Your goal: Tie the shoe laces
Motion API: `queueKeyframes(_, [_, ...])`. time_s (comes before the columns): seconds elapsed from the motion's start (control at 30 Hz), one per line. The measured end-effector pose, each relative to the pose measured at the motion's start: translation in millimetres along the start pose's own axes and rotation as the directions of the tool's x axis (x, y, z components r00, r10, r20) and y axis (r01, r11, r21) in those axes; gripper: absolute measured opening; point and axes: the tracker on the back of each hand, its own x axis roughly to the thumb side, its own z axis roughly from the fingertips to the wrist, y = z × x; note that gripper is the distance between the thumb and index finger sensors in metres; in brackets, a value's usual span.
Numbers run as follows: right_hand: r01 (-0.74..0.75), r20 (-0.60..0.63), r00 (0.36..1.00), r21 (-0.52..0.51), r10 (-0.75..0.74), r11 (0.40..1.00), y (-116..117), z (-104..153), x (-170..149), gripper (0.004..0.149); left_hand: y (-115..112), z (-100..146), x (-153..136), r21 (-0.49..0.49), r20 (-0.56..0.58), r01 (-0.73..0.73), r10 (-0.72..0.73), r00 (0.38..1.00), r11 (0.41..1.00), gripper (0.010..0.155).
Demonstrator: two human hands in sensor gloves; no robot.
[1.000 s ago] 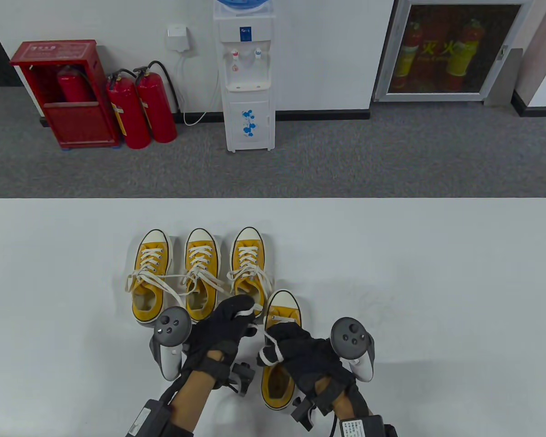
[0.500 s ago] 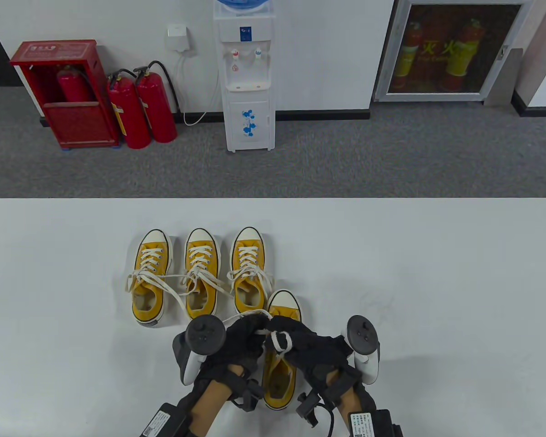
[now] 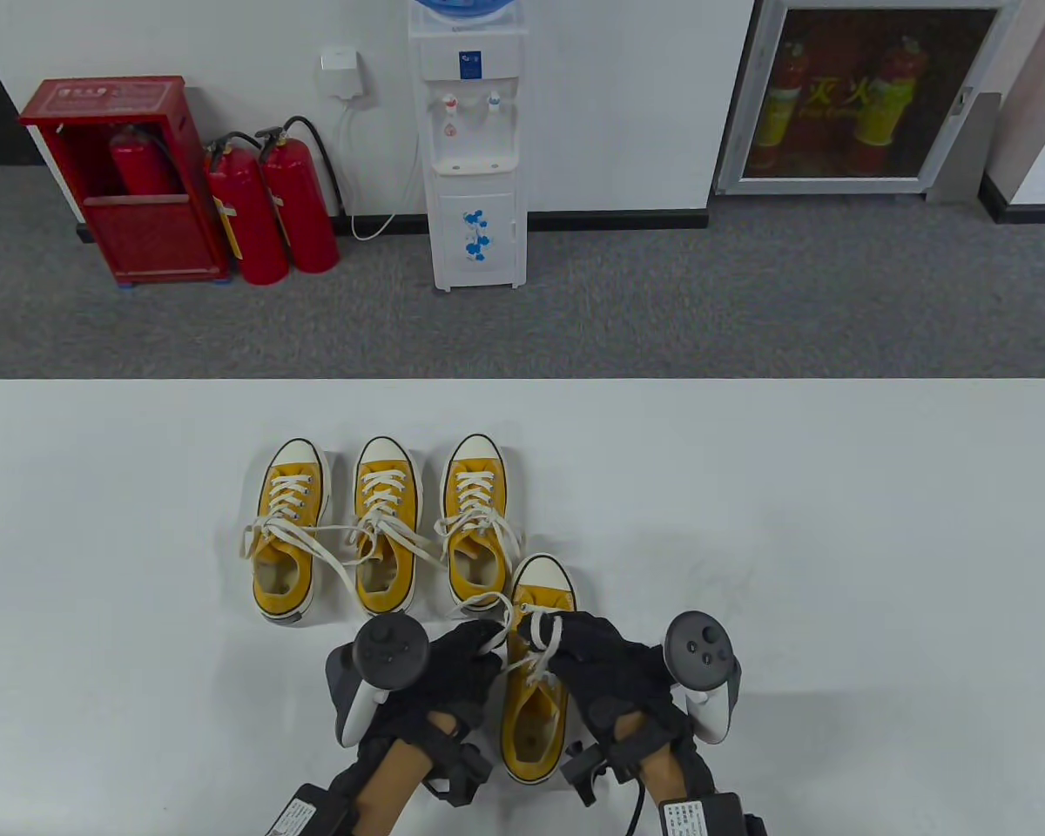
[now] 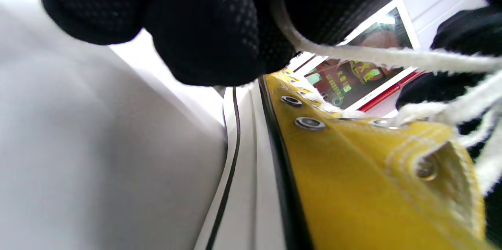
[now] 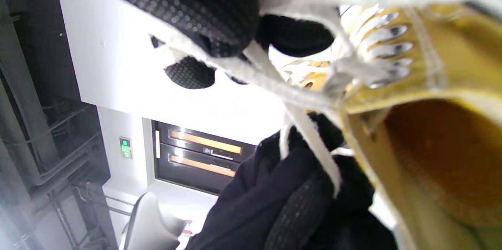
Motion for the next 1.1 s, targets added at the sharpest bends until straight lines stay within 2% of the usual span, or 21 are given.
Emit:
queueKeyframes(0.17, [-0.107,0.027,0.994,-0.066,0.109,0.992,-6,4,5,0.043,2,3,-1,0.004,0.001,0.024,-0.024,1.000,1.000,0.050])
queueKeyframes(0.43, [-0.205,0.003,0.979,-0.066,0.206,0.977,-14,10,9,0.047,10,5,-8,0.027,-0.029,0.013,-0.012,1.000,1.000,0.052])
queueKeyframes(0.67, [-0.169,-0.034,0.985,-0.004,0.169,0.986,-17,8,5,0.049,20,5,-14,0.055,-0.072,0.017,-0.013,0.997,0.998,0.051])
queueKeyframes(0.8, [-0.117,-0.060,0.991,0.064,0.121,0.991,-15,5,0,0.054,25,5,-18,0.066,-0.086,-0.012,0.017,0.996,0.998,0.051])
queueKeyframes(0.93, [-0.084,-0.076,0.993,0.090,0.090,0.992,-15,4,-5,0.062,27,6,-18,0.087,-0.082,-0.024,0.032,0.996,0.996,0.051])
queueKeyframes(1.1, [-0.105,-0.090,0.989,0.095,0.114,0.990,-15,4,-8,0.060,28,8,-15,0.106,-0.062,-0.052,0.059,0.996,0.993,0.051])
